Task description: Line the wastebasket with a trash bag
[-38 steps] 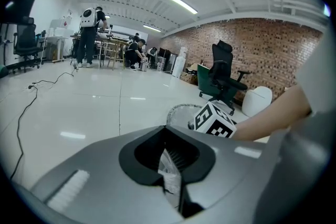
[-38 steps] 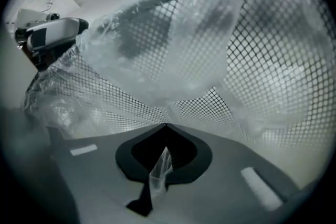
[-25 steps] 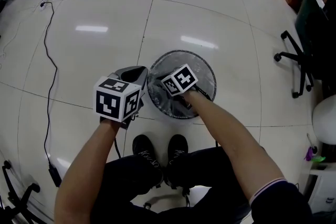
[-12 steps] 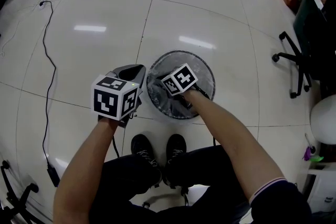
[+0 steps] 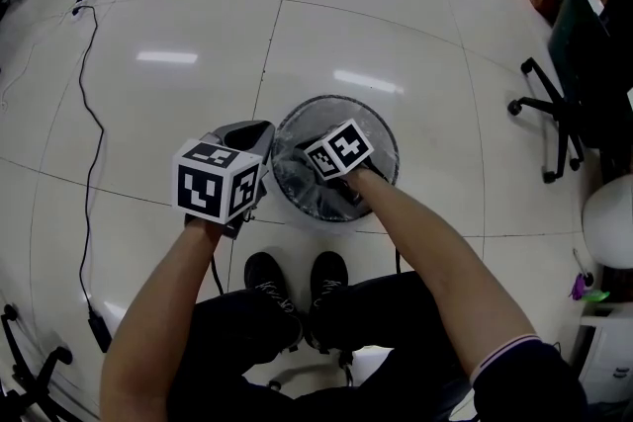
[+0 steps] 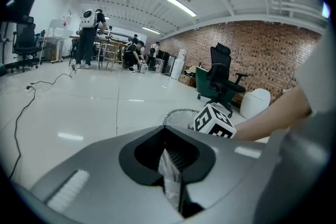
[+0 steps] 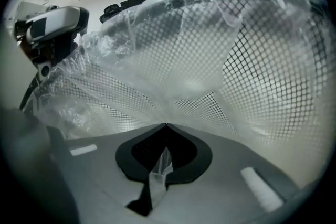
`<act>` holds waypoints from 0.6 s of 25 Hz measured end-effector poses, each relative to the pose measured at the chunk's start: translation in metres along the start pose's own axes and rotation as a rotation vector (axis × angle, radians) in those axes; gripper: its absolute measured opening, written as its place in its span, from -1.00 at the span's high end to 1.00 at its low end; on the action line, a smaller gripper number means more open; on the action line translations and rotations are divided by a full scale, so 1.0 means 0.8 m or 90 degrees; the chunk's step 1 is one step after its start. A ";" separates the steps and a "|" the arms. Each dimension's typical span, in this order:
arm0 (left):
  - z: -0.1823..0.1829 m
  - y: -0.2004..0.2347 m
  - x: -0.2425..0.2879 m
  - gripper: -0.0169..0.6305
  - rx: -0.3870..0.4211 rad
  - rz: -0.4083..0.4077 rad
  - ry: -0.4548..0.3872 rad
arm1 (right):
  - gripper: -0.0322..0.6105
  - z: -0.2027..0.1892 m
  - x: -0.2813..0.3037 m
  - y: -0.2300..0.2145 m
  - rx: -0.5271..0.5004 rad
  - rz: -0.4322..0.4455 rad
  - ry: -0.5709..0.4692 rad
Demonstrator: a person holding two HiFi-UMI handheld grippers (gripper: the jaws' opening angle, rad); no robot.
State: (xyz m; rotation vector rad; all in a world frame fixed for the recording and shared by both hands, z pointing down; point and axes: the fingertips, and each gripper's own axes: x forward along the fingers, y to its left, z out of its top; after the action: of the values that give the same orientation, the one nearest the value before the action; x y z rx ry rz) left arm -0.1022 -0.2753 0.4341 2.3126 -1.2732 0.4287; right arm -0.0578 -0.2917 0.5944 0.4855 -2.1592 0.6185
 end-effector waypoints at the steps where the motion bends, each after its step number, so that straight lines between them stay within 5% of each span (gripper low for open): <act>1: 0.001 -0.001 0.000 0.91 0.001 -0.001 -0.001 | 0.89 0.002 -0.002 0.001 0.000 0.000 0.000; 15: 0.018 -0.017 0.001 0.91 0.014 -0.016 -0.017 | 0.80 0.029 -0.051 0.009 -0.010 -0.007 -0.016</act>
State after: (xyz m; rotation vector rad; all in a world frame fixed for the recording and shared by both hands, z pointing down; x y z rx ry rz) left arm -0.0896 -0.2771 0.4190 2.3577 -1.2558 0.4071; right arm -0.0516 -0.2941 0.5478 0.4983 -2.1819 0.5924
